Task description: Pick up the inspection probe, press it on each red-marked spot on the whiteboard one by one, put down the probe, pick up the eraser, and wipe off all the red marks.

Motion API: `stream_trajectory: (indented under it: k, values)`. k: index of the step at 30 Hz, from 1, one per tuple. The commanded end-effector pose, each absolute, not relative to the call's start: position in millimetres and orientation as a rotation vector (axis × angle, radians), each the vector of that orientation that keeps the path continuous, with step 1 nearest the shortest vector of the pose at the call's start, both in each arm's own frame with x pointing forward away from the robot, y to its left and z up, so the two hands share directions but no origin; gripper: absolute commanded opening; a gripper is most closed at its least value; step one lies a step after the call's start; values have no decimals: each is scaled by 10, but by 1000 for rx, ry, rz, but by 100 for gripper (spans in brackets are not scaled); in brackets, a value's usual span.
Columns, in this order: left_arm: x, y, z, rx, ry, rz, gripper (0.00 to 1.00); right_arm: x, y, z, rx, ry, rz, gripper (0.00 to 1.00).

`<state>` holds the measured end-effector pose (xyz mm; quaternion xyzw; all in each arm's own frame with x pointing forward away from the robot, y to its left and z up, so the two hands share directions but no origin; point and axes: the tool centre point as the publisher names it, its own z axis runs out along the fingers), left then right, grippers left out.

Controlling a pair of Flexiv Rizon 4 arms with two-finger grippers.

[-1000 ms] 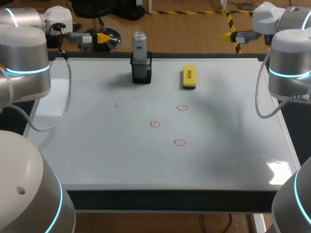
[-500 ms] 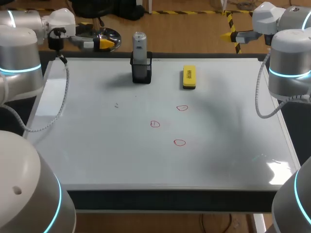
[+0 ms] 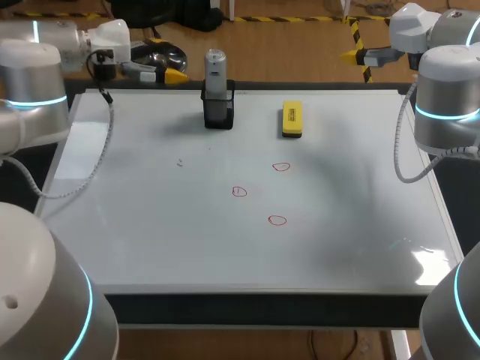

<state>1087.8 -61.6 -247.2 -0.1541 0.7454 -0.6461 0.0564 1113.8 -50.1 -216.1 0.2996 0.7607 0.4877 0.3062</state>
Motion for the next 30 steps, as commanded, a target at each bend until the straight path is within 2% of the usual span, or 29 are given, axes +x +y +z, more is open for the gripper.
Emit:
stream_trajectory:
  k: [1,30]
  values:
    - [11009,-728,-2648,-378,2290,-2048,100,11138,-500,-2161,793,2013,1291,100]
    - [10954,-1384,-2871,-226,2291,-2234,100,11138,-500,-2161,793,2013,1291,100]
